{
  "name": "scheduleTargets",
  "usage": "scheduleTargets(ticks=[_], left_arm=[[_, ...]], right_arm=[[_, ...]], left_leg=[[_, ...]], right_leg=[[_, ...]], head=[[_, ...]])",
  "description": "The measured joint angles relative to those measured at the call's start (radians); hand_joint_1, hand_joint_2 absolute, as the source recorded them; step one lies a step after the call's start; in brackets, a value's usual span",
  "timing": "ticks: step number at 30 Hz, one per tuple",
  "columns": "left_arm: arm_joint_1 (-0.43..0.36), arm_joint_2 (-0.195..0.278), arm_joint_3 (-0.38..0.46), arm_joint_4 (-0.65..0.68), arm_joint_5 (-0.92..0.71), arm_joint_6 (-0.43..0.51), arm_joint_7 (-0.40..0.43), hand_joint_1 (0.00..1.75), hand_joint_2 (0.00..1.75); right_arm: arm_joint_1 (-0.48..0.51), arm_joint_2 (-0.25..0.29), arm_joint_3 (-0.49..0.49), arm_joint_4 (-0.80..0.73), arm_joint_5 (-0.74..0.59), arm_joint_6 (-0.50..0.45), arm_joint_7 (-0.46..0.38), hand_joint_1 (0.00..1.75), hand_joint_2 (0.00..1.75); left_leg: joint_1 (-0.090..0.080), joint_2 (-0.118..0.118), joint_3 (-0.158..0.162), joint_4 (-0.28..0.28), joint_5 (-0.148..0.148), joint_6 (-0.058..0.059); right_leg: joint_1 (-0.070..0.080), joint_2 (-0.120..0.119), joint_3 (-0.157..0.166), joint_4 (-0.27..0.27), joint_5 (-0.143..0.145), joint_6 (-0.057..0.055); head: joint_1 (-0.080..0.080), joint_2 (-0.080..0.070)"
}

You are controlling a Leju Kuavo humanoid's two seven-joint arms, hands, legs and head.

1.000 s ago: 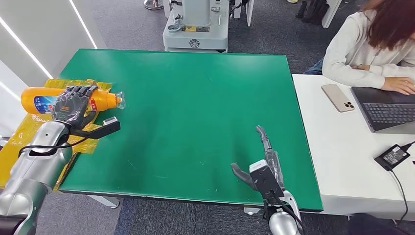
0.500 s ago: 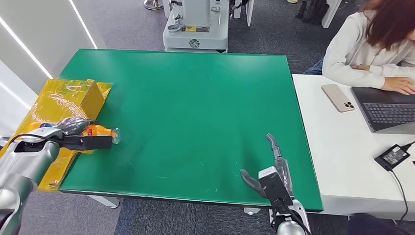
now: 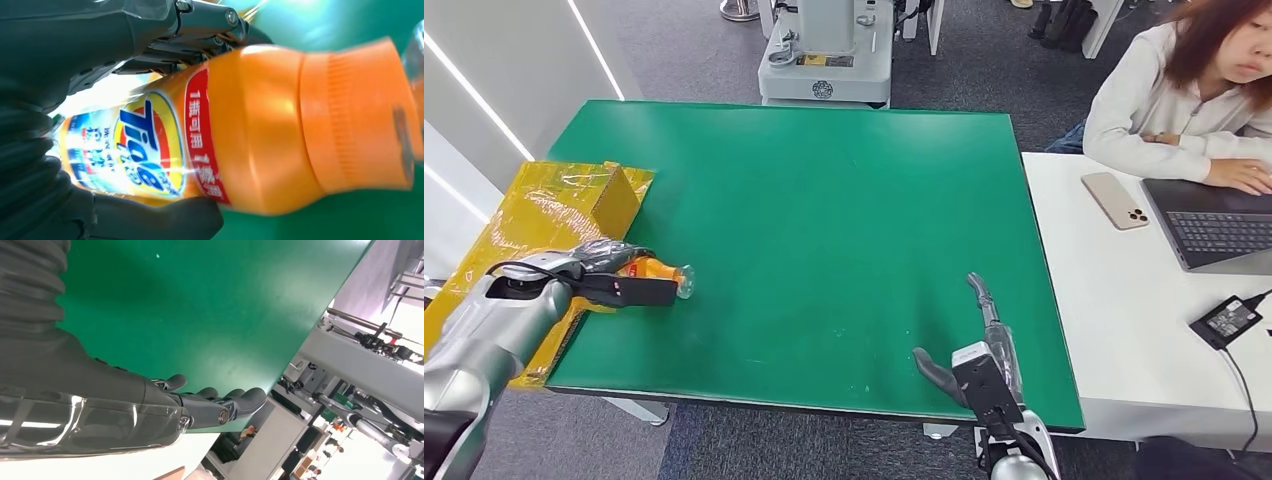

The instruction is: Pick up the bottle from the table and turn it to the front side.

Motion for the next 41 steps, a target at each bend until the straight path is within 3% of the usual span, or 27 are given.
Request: scheduleTargets(ticks=[12, 23, 25, 28, 31, 34, 37, 41], left_arm=[[0.026, -0.097, -0.075, 0.001, 0.005, 0.268, 0.021, 0.00, 1.75], [0.036, -0.120, -0.103, 0.001, -0.005, 0.315, 0.045, 0.00, 1.75], [0.040, -0.121, -0.104, 0.000, 0.007, 0.388, 0.064, 0.00, 1.75], [0.060, -0.132, -0.095, -0.018, 0.071, 0.570, 0.063, 0.00, 1.75], [0.115, -0.163, -0.055, -0.078, 0.160, 0.776, 0.030, 0.00, 1.75], [0.227, -0.228, 0.020, -0.232, 0.222, 0.961, 0.011, 0.00, 1.75], [0.353, -0.298, 0.093, -0.429, 0.245, 1.001, -0.010, 0.00, 1.75], [0.439, -0.342, 0.142, -0.579, 0.291, 1.001, -0.038, 0.00, 1.75]], right_arm=[[-0.011, 0.002, -0.001, -0.002, 0.016, 0.024, -0.001, 0.00, 1.75], [-0.014, 0.002, -0.001, 0.000, 0.016, 0.024, 0.001, 0.00, 1.75], [-0.013, 0.002, -0.001, 0.000, 0.016, 0.022, 0.002, 0.00, 1.75], [-0.007, 0.002, -0.001, -0.001, 0.016, 0.012, 0.005, 0.00, 1.75], [0.006, 0.003, -0.001, -0.003, 0.017, -0.007, 0.011, 0.00, 1.75], [0.029, 0.008, -0.002, -0.004, 0.018, -0.037, 0.012, 0.00, 1.75], [0.046, 0.015, -0.003, -0.003, 0.018, -0.058, 0.007, 0.00, 1.75], [0.054, 0.019, -0.004, -0.001, 0.016, -0.066, 0.000, 0.00, 1.75]], left_leg=[[0.000, 0.000, 0.000, 0.000, 0.000, 0.000], [0.000, 0.000, 0.000, 0.000, 0.000, 0.000], [0.000, 0.000, 0.000, 0.000, 0.000, 0.000], [0.000, 0.000, 0.000, 0.000, 0.000, 0.000], [0.000, 0.000, 0.000, 0.000, 0.000, 0.000], [-0.001, 0.001, 0.000, 0.000, -0.002, 0.001], [-0.001, 0.001, -0.001, 0.000, -0.003, 0.002], [-0.001, 0.002, -0.001, 0.000, -0.003, 0.003]], right_leg=[[0.000, 0.001, -0.001, 0.000, 0.000, 0.000], [0.000, 0.001, 0.000, 0.000, 0.000, 0.000], [0.000, 0.001, -0.001, 0.000, 0.000, 0.000], [0.000, 0.000, 0.000, 0.000, 0.000, 0.000], [0.000, 0.000, 0.000, -0.001, 0.000, 0.000], [-0.001, 0.001, 0.000, -0.001, 0.000, 0.001], [-0.002, 0.001, 0.000, -0.002, -0.001, 0.001], [-0.002, 0.002, -0.001, -0.002, -0.001, 0.001]], head=[[0.000, 0.000], [0.000, 0.000], [0.000, 0.000], [0.000, 0.000], [0.000, 0.000], [0.000, 0.000], [0.000, 0.000], [0.000, 0.000]])
